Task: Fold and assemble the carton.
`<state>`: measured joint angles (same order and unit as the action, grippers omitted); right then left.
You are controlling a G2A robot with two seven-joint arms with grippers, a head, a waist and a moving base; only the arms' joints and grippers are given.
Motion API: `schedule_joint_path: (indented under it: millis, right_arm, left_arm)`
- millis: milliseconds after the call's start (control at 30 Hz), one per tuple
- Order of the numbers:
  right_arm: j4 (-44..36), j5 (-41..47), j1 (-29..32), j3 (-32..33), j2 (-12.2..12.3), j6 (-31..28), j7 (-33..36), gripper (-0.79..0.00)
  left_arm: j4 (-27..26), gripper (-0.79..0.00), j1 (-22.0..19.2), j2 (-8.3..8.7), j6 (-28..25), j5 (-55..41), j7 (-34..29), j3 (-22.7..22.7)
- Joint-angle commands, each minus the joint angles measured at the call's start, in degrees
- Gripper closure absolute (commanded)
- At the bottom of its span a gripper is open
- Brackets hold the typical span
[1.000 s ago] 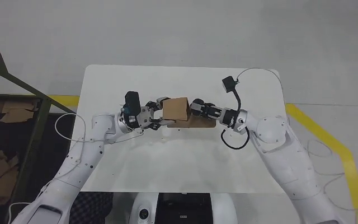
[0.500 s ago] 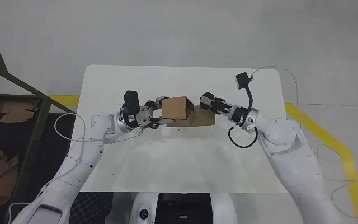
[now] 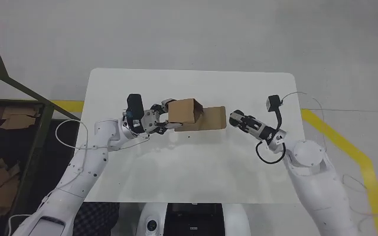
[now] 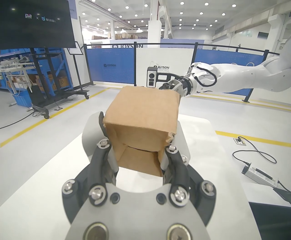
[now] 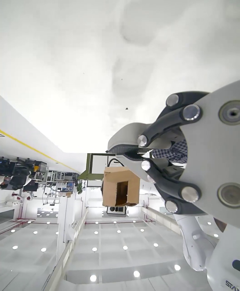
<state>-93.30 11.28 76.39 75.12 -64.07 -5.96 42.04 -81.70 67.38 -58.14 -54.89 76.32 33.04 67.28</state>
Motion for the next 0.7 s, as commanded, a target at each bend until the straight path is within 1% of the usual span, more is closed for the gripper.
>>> schedule_joint_path:
  millis: [0, 200, 433, 667]
  right_arm:
    - [1.0, 1.4, -0.8, -1.2, -0.2, -0.9, 0.4, 0.0]
    - [4.9, 3.0, -5.0, -6.3, -1.3, -2.4, 1.4, 0.0]
    - [6.4, 5.8, -7.0, -8.7, -2.1, -5.4, 1.5, 0.0]
    - [6.5, 8.0, -7.5, -9.6, -2.3, -6.0, 3.6, 0.0]
  left_arm:
    - [-0.1, -0.425, 0.0, -0.01, -0.1, 0.0, 0.1, 0.0]
    - [-0.1, -0.428, 0.0, -0.09, -0.6, -0.4, 0.8, 0.0]
    - [-0.3, -0.428, 0.1, -0.15, -1.0, 0.1, 0.7, -0.3]
    - [-0.1, -0.434, -0.1, -0.25, -1.2, 0.2, 0.4, -0.5]
